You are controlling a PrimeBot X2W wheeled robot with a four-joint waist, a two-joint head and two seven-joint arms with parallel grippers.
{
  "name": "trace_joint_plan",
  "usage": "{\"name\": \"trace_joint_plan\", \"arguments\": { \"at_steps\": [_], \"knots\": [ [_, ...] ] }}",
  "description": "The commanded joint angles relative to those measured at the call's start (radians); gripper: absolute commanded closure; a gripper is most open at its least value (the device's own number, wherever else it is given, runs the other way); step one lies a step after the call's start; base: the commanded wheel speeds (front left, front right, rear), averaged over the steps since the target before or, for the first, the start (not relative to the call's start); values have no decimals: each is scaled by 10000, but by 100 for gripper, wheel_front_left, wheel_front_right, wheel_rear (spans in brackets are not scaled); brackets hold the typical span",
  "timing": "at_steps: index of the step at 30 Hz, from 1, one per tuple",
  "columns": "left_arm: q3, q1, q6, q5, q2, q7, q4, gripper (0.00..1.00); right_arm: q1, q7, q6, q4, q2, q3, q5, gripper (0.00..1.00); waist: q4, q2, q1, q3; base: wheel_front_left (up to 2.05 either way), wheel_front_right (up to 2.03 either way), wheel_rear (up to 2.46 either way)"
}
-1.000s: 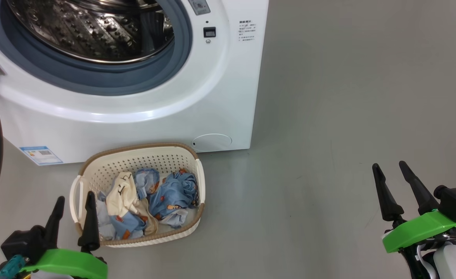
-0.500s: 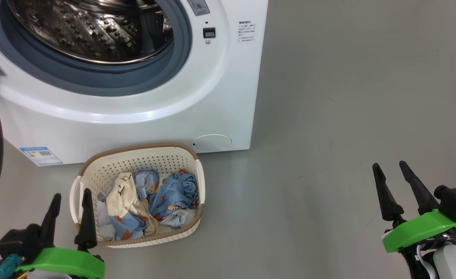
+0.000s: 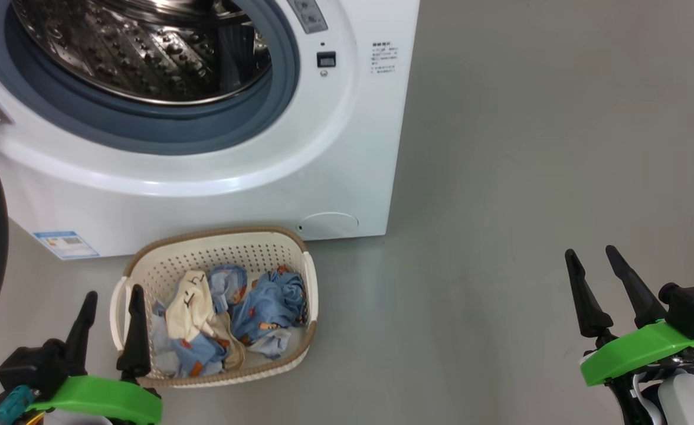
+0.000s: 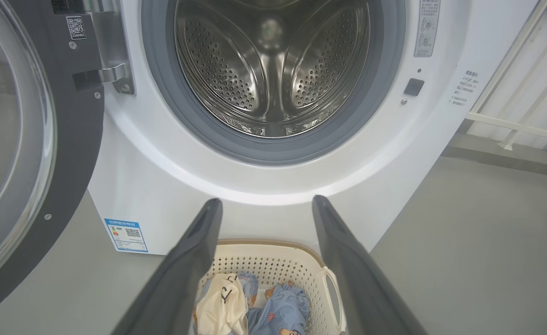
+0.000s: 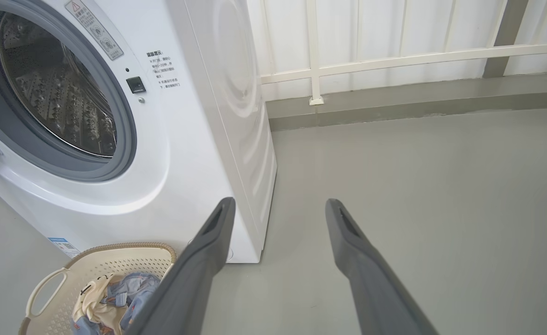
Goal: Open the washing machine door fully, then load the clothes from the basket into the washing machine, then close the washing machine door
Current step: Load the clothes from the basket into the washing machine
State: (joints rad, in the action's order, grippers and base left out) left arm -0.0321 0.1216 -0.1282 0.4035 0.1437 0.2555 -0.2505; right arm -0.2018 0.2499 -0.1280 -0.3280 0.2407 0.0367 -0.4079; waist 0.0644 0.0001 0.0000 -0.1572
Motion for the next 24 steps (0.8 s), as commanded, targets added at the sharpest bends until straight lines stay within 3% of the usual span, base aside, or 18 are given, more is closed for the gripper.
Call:
{"name": "trace_joint_plan", "arguments": {
  "at_steps": [1,8,24],
  "knots": [
    [273,96,-25,61,291,63,288,0,20,118,-27,251,98,231,28,0,0,-1,0,3,86,-117,30],
    [340,56,-25,-13,274,63,333,0,36,118,-27,259,98,288,8,0,4,-1,0,37,69,-78,8],
    [275,89,-25,-102,30,63,40,0,-82,118,-27,363,-26,358,12,0,15,-1,0,-289,1,-1,0]
  ]
}}
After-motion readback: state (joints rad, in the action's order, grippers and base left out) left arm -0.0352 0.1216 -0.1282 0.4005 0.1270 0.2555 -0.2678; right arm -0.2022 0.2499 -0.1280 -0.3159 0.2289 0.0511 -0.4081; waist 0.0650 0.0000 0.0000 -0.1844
